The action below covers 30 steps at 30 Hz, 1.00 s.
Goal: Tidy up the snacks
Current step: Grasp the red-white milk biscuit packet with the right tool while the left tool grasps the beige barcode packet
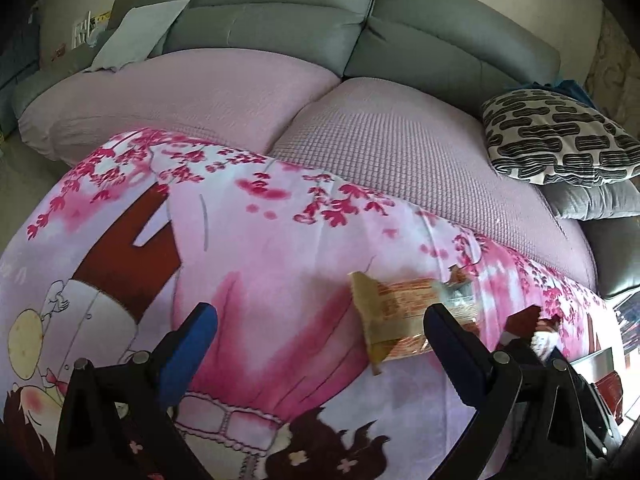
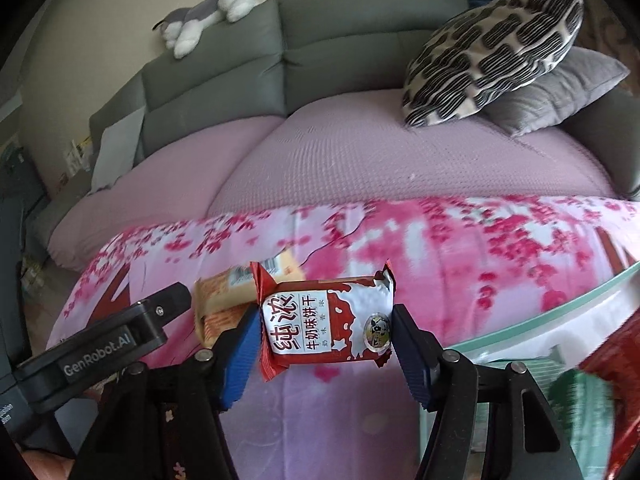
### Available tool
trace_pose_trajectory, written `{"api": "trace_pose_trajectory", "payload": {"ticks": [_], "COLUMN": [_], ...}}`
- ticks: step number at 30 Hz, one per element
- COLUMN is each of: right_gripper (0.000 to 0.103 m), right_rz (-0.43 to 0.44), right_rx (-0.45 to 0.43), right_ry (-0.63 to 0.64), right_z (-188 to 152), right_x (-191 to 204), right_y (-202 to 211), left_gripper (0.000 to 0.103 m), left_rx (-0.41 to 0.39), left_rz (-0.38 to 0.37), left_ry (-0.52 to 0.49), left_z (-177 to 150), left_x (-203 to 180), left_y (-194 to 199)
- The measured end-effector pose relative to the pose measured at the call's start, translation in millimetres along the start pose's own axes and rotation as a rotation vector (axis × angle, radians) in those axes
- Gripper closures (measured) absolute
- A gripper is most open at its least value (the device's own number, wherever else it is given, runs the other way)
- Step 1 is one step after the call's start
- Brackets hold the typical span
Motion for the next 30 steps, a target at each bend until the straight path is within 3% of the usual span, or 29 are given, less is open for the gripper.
{"api": "trace_pose_trajectory", "payload": {"ticks": [10,26,28,30], "right_gripper": [0.037,0.037,0.037,0.037], "right_rz": [-0.118,-0.148,-0.149,-0.149], "right_rx": [-0.045,-0.021,-0.021,-0.02], "right_ry": [-0.067,-0.079,-0.078,-0.077], "right_z": [12.2,9.5,9.3,9.2], "right_x": [-37.8,-49.1,-48.9,-48.9], "right_y": [7.4,0.4,0.1,0.0], "left_gripper": [0.003,0.004,0.011,0.011], "left_rx": [0.023,0.097,0.091,0.085], "left_rz": [-0.049,-0.064,-0.067,-0.071], "left_ry": [-0.024,-0.025,-0.024,-0.019], "left_z": [7.4,-1.2,-1.3,-1.0], "left_x": [-30.2,-48.5,-47.6,-47.6], "left_y": [-26.3,-67.1,-66.2,-65.7]}}
Point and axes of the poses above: each gripper's, at about its wrist camera, not at the fingertips, and y roughly against the way its jaws point, x to its left, z to its top, the point moved 4 cm from there along -y, roughly the way its jaws point, and after that the axes turned 13 degrees about -z, right-handed, at the moved point
